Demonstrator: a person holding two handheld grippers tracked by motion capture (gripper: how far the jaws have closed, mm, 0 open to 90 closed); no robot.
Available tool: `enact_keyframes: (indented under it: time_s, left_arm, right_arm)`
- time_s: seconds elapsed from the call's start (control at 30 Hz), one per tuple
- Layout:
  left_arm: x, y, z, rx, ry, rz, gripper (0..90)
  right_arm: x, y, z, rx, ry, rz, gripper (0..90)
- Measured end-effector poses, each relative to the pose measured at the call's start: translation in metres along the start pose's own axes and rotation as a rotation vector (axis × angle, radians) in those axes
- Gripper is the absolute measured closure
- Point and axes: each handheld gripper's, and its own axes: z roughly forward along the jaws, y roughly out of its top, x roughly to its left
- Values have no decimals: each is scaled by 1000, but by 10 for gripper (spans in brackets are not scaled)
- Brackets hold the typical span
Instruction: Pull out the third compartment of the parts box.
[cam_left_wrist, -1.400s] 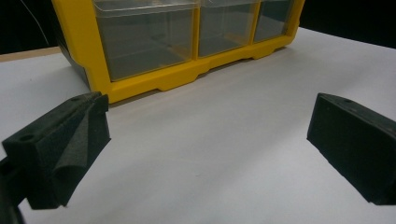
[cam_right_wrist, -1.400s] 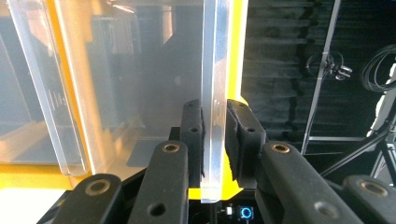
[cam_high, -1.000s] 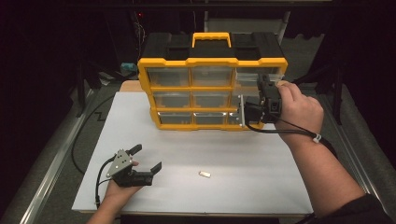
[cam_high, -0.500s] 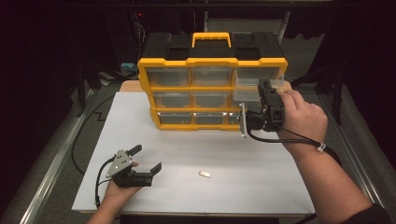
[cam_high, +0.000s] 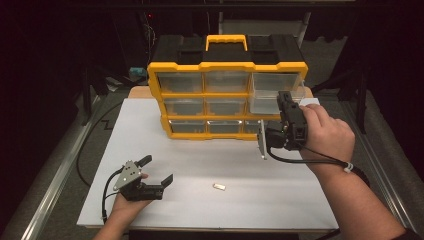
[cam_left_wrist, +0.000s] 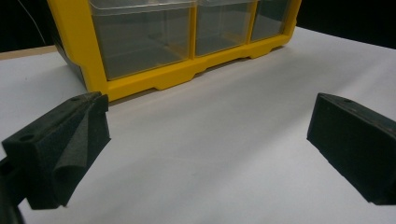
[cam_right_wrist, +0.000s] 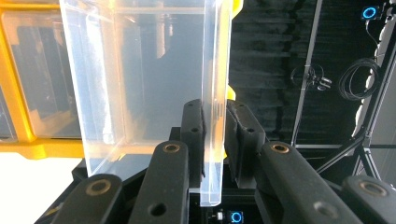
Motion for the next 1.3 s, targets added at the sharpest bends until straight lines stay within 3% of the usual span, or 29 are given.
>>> enact_keyframes:
  time_s: [1.13, 1.23, 1.3]
  left_arm:
    - [0, 0, 0, -2, 0, 0, 4]
    - [0, 0, 0, -2, -1, 1, 4]
    - [0, 0, 0, -4, -1, -2, 4]
  right_arm:
    - [10, -1, -23, -29, -43, 19, 784]
    - [11, -1, -22, -26, -40, 26, 736]
    - [11, -1, -23, -30, -17, 43, 617]
